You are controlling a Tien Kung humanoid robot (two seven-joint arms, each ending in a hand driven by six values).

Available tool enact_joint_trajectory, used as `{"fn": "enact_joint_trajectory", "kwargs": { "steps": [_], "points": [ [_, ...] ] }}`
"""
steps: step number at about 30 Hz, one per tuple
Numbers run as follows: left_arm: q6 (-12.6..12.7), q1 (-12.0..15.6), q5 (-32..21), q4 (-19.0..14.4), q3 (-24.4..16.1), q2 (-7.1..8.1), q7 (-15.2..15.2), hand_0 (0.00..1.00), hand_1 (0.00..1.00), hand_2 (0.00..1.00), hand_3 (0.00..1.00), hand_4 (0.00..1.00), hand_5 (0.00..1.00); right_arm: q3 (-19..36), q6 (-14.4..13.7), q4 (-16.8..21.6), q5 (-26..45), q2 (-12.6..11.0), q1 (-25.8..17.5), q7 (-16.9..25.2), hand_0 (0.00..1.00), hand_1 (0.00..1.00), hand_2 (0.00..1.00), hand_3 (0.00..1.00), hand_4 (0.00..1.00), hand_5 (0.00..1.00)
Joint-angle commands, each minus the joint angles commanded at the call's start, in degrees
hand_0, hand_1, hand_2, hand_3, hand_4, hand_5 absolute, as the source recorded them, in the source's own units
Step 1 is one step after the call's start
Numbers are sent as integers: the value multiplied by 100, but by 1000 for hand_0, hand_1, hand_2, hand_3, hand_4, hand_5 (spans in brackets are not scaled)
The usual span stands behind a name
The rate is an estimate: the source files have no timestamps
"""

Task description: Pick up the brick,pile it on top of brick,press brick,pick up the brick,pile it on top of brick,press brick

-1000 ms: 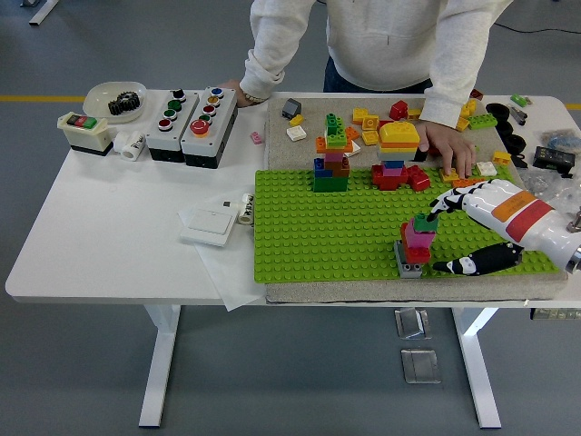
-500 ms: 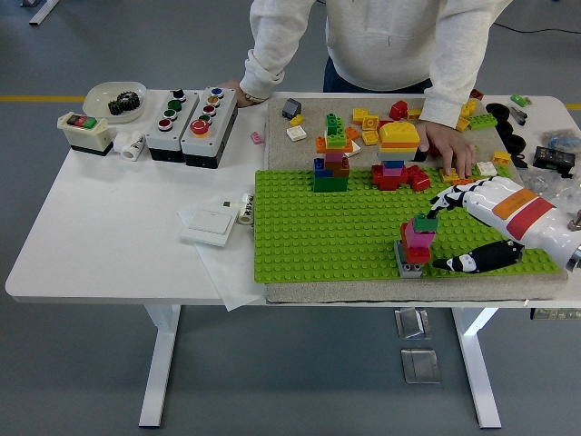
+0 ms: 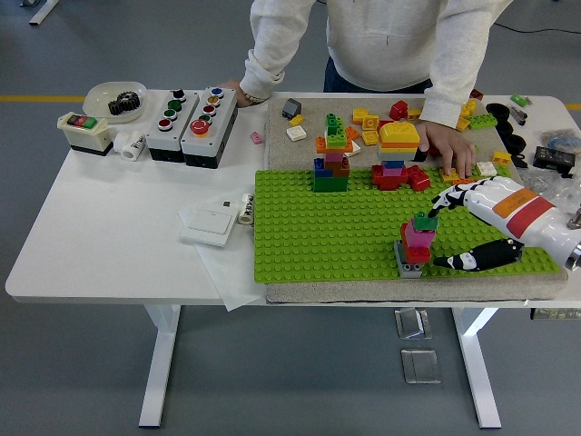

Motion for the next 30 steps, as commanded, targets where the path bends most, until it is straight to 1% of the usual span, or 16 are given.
{"fn": "enact_joint_trajectory", "kwargs": {
  "steps": [4, 12, 30],
  "points": [
    [-1, 3, 18, 0, -10, -2, 2, 812, 726, 606, 533, 528, 511, -7, 6, 0, -10, -2, -10, -1, 588, 606, 738, 661, 941, 518],
    [0, 18, 78, 0, -52, -4, 13, 814, 727, 606, 533, 528, 511, 12, 6, 122, -48, -44, -53, 2, 583, 606, 738, 661, 941, 518],
    [-6, 34, 84, 0, -44, -9, 16, 818, 726, 605, 533, 528, 512, 41, -13, 152, -55, -38, -118, 11, 585, 606, 737, 661, 942, 519]
  ]
}}
